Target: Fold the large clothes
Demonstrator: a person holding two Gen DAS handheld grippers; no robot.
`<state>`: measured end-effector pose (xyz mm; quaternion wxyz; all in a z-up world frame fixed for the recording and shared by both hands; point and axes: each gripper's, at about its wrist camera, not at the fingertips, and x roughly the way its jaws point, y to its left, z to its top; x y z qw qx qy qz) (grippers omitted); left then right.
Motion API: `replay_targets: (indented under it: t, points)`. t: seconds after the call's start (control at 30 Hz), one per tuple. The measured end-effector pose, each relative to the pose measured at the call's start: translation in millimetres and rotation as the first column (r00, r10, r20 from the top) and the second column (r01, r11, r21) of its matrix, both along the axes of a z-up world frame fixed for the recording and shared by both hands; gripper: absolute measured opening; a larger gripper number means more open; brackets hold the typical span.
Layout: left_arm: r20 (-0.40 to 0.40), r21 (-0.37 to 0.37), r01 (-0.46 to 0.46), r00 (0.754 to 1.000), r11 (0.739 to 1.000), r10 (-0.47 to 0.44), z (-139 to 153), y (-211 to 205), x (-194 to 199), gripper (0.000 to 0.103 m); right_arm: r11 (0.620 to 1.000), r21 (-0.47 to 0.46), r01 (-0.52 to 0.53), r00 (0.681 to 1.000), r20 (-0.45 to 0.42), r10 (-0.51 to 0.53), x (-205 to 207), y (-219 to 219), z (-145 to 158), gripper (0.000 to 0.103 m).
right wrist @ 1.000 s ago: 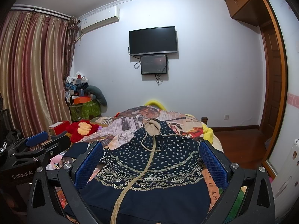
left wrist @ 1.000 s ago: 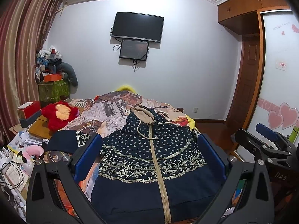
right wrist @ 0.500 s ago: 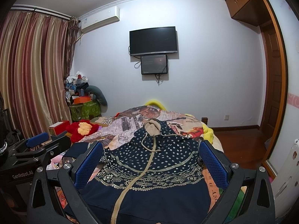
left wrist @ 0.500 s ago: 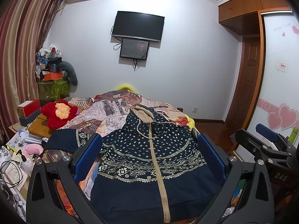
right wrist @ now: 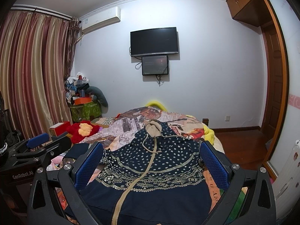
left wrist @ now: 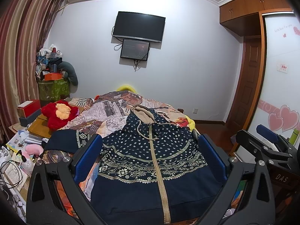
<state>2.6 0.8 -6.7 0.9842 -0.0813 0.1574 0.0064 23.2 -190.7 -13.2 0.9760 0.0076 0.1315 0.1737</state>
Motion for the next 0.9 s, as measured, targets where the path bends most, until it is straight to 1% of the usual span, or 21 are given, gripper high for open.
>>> replay_targets:
  t: [0.63,0.77,0.9]
  points:
    - [0.004,0.001,-0.003,1.000,1.000,0.003,0.7,0.2,-0.5,0.103,1.000,-0.002,-0.002,1.000,0.000,0.002,-0.1,-0.5,1.0,0.103]
    - [0.010,0.000,-0.010,1.000,1.000,0.010,1.9,2.7,0.1,0.103,1.000,-0.006,-0.004,1.000,-0.003,0.004,1.7,1.1,-0.1,0.103]
    - [0.013,0.003,-0.035,0.999,0.999,0.035,-0.5,11.3,4.6,0.103,1.000,-0.013,-0.010,1.000,-0.020,0.010,8.7,6.3,-2.7,0.103]
